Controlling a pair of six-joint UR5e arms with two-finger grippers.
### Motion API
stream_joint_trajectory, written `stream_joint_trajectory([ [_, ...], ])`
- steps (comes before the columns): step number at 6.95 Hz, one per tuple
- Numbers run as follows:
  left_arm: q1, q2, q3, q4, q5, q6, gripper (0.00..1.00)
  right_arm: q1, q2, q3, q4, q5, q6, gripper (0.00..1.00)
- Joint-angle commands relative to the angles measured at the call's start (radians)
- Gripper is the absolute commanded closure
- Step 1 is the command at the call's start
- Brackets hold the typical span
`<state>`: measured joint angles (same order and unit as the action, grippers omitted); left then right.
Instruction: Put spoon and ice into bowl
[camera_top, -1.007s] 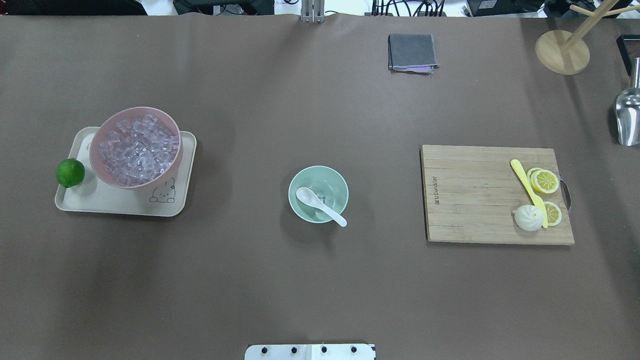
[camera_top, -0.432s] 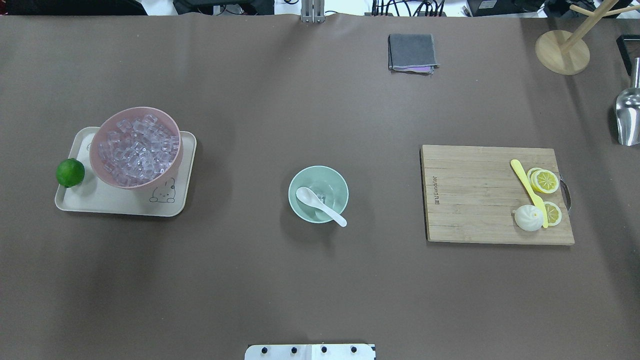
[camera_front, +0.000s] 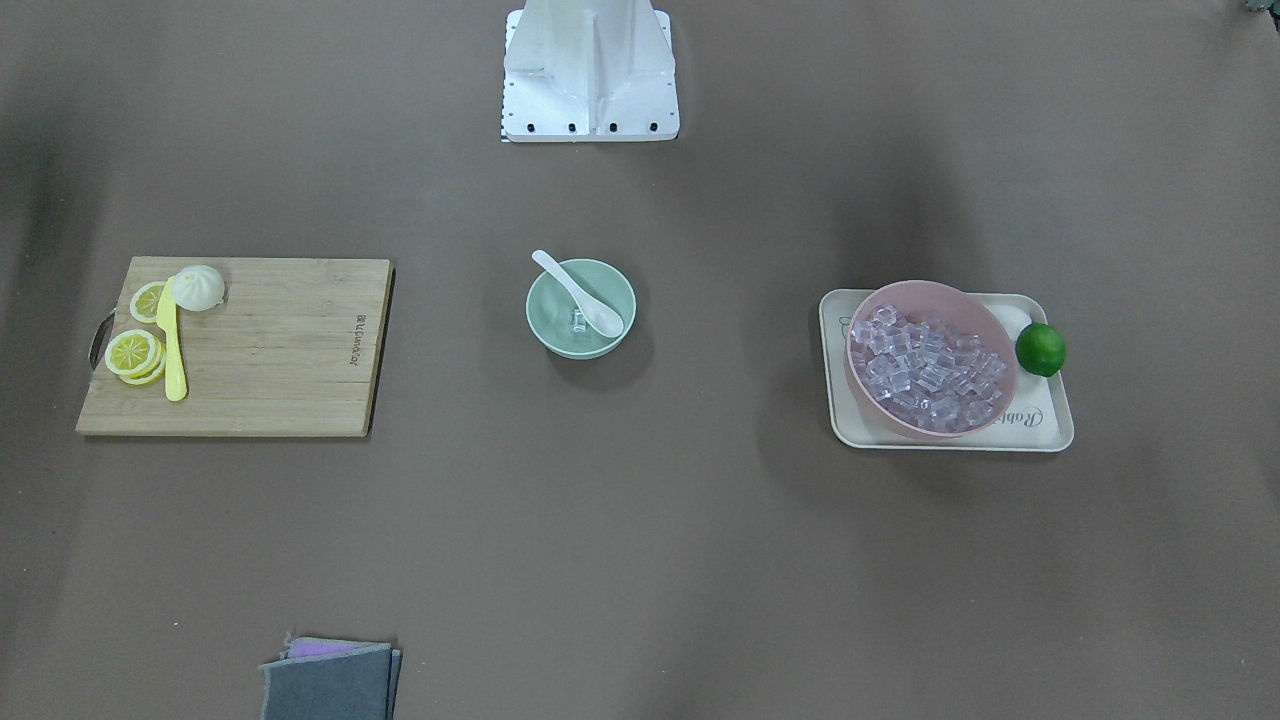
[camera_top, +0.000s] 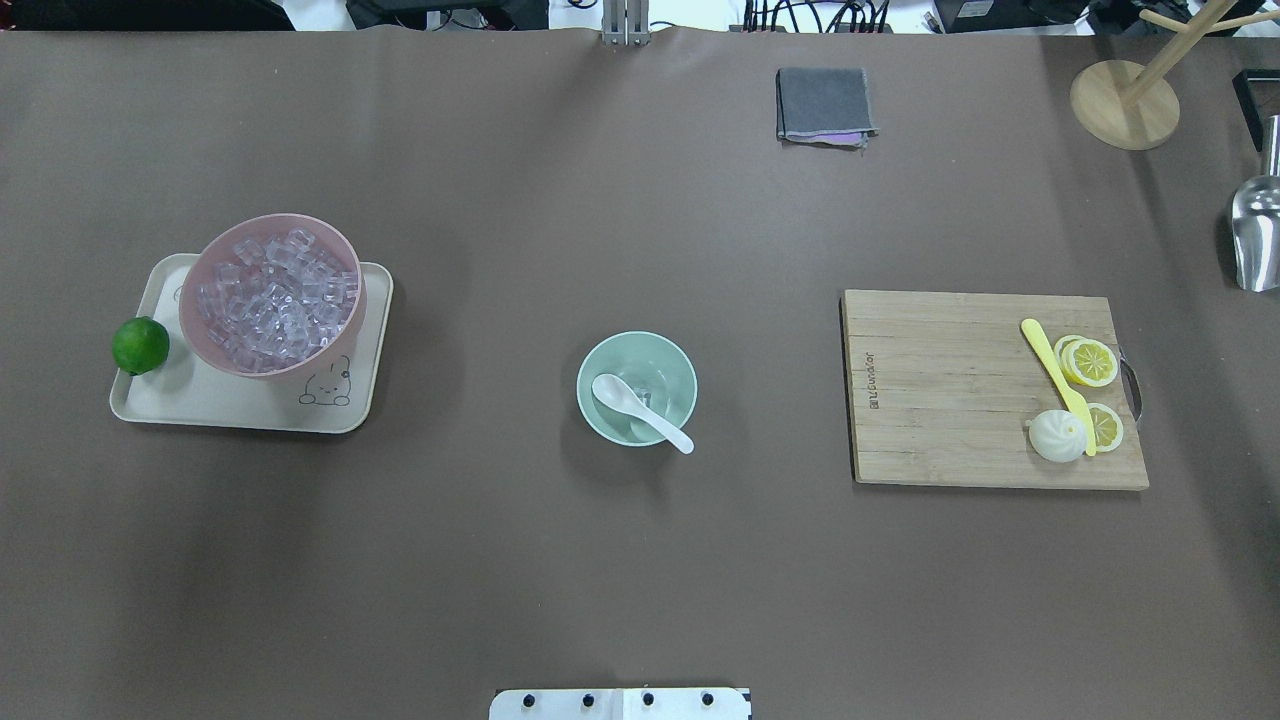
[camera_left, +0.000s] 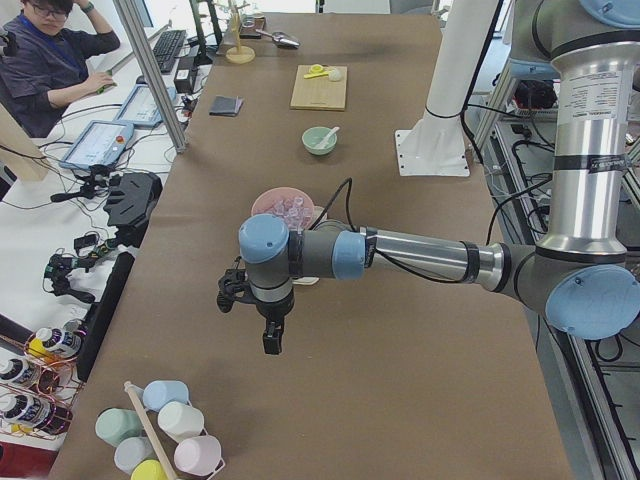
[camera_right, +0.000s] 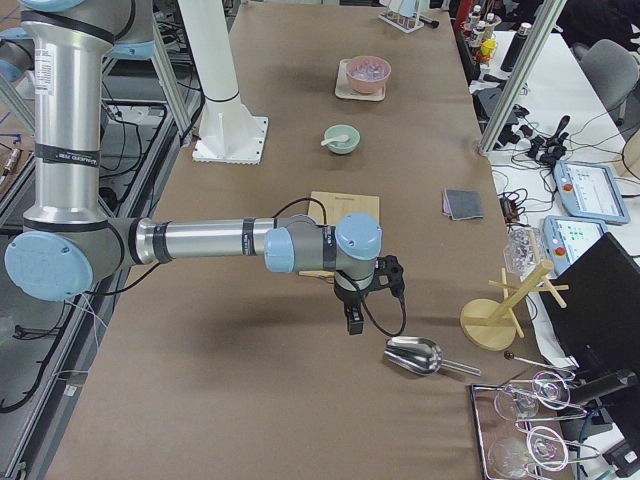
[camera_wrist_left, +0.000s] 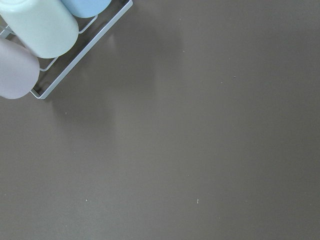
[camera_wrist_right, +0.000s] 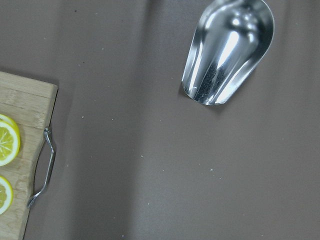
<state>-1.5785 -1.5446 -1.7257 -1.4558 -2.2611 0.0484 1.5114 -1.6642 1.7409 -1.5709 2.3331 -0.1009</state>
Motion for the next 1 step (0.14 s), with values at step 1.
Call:
stream_joint_trajectory([
  [1, 0.000, 0.000, -0.002, 0.000, 0.000, 0.001, 0.01, -0.016, 0.001, -0.001, 0.000, 0.000, 0.004, 0.00],
])
